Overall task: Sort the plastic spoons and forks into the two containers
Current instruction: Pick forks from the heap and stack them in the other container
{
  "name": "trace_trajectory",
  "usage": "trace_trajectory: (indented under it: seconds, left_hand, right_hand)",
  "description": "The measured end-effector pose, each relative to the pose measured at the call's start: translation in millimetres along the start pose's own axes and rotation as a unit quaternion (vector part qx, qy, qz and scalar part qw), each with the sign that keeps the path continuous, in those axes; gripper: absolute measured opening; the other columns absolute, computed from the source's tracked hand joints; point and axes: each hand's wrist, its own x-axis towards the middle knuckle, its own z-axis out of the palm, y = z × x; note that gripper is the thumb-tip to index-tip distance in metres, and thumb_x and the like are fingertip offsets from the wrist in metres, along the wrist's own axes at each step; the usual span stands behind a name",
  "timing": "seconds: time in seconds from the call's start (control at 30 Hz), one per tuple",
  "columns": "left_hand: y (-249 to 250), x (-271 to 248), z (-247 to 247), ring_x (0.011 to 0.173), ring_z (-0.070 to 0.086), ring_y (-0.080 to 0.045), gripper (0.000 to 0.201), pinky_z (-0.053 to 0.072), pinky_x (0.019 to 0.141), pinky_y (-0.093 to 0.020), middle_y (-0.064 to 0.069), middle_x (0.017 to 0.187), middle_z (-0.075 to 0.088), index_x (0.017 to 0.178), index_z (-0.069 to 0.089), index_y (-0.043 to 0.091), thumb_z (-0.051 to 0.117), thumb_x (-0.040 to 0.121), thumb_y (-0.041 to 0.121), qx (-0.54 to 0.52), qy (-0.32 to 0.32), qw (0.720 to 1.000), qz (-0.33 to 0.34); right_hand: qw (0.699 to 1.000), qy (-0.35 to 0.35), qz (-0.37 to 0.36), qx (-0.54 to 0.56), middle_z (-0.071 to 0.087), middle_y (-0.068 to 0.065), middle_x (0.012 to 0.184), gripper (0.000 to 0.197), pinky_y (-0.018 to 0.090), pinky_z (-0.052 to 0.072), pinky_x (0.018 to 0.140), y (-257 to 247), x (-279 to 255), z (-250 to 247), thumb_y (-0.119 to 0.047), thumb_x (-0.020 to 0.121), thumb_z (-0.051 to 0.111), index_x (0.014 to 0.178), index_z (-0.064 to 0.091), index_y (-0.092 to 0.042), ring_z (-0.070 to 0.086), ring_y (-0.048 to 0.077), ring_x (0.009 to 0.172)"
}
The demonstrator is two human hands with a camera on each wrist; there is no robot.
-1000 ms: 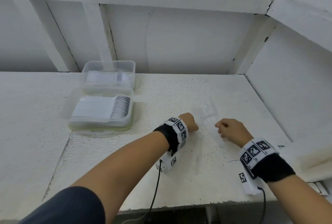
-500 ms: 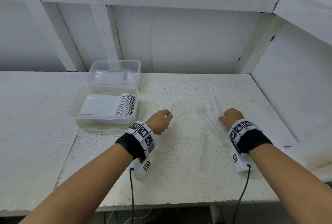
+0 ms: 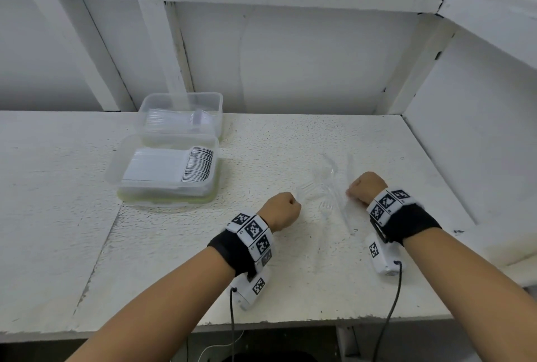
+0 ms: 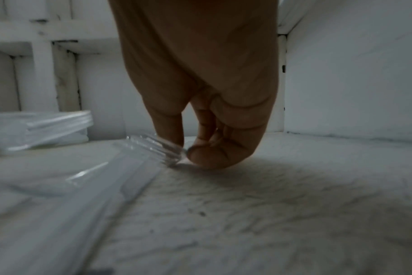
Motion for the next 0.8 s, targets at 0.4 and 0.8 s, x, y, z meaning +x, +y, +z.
trace_trajectory:
  seconds: [0.4, 0.8]
  left_hand:
    - [9.9, 1.3, 33.1, 0.059, 0.036, -0.01, 0.038, 0.025, 0.053, -0.024, 0.003, 0.067, 0.04, 0.067, 0.036, 0.019, 0.058, 0.089, 0.042, 0.063, -0.014, 0.998, 0.026]
    - [7.6, 4.0, 30.0, 0.054, 0.031, -0.011, 0.038, 0.024, 0.051, -0.024, 0.0, 0.061, 0.035, 0.058, 0.034, 0.017, 0.059, 0.087, 0.019, 0.059, -0.028, 0.998, 0.024]
  right_hand:
    - [0.966, -0.016, -0.068, 0.25, 0.05, 0.002, 0.081, 0.052, 0.022, 0.036, 0.05, 7.9, -41.2, -42.7, 0.004, 0.091, 0.026, 0.131, 0.053, -0.017, 0.042, 0.015, 0.062]
    - [0.827, 0.073, -0.171, 0.531, 0.064, -0.004, 0.081, 0.006, 0.021, 0.045, 0.057, 6.2, -62.5, -62.6, -0.016, 0.084, 0.067, 0.087, 0.066, -0.021, 0.056, 0.008, 0.071]
